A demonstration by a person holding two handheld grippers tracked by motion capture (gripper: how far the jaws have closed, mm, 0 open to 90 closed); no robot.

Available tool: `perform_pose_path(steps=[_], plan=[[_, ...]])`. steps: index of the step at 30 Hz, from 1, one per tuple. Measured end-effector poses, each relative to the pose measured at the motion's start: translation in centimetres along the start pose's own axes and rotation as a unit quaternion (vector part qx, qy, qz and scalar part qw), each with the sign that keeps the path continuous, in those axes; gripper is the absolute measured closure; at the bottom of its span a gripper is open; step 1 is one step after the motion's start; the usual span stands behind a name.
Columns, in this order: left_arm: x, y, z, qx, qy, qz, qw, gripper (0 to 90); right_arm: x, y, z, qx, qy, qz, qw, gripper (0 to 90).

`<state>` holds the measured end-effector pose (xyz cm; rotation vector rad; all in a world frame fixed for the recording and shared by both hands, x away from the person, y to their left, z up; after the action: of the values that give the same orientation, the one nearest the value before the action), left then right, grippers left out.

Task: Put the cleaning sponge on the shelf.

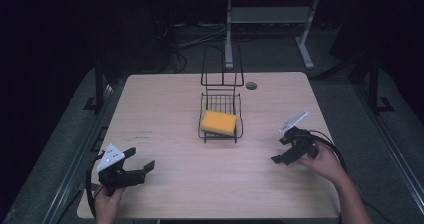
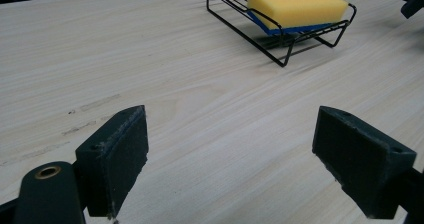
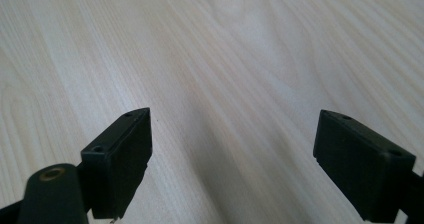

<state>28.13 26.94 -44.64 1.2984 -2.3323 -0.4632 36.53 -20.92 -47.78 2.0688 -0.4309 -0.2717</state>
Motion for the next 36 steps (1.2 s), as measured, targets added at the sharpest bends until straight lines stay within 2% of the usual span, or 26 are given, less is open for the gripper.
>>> perform_pose_path(steps=[11,19,24,36], plan=[[0.0,0.0,0.0,0.0,-0.002,0.0,1.0,14.1,-1.3,0.4,0.5,-0.005,0.007,0.002,1.0,15.4],[-0.1,0.1,0.0,0.001,-0.002,0.0,1.0,14.1,-2.3,0.6,1.0,0.002,0.009,0.006,0.9999,15.4],[-0.1,0.1,0.0,0.001,-0.002,-0.001,1.0,14.0,-2.9,0.5,1.3,-0.007,0.018,0.007,0.9998,15.4],[0.0,0.1,0.0,0.001,-0.001,0.002,1.0,14.0,-4.5,0.3,2.2,-0.004,0.019,0.007,0.9998,15.4]])
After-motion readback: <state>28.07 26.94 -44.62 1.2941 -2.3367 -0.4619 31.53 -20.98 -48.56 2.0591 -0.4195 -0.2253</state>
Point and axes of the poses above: each handheld gripper's, and its own axes: y roughly backward along the jaws, z roughly out of its underside, x roughly to its right, the point moved 5 cm from there along -y, roughly forward along the jaws, and after that the axes turned 10 degrees about y, right-handed, at the moved point
